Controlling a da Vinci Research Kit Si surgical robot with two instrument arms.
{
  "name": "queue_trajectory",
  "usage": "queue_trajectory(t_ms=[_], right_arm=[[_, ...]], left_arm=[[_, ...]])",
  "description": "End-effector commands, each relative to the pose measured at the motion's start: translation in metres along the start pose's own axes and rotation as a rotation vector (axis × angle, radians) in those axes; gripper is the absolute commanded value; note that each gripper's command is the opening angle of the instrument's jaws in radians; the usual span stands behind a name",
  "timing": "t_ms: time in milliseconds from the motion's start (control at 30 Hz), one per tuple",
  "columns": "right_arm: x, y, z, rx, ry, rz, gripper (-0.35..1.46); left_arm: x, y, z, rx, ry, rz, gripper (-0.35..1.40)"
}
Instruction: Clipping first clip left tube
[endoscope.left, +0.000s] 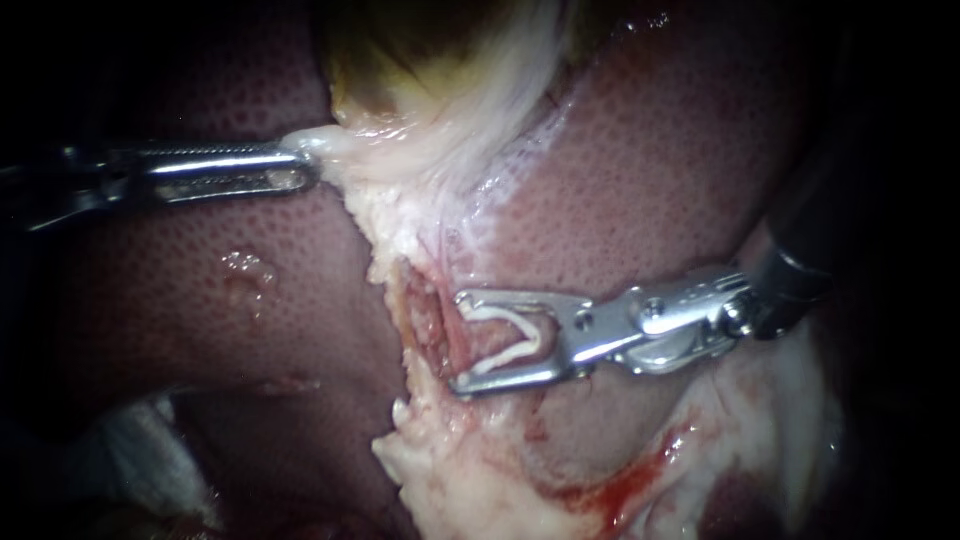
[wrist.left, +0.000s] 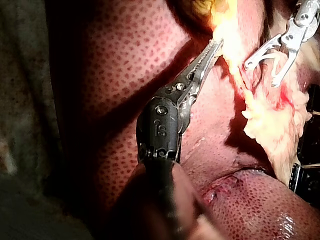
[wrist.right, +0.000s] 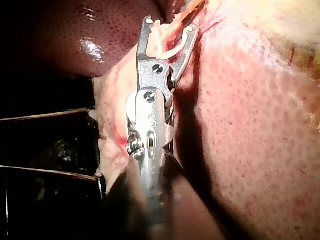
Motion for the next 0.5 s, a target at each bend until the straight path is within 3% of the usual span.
queue_trajectory(t_ms=[33, 233, 500], right_arm=[[-0.0003, 0.0, 0.0006, 0.004, -0.003, 0.006, 0.6], [-0.0014, 0.0003, 0.0035, 0.021, -0.01, 0.019, 0.6], [-0.0015, 0.0005, 0.0051, 0.055, -0.01, 0.035, 0.6]], left_arm=[[0.0001, 0.0001, 0.0, 0.002, 0.0, 0.0, -0.35], [0.0, 0.0002, 0.0, 0.003, 0.0, 0.001, -0.35], [-0.0001, 0.0002, 0.0, 0.003, 0.0, 0.001, -0.35]])
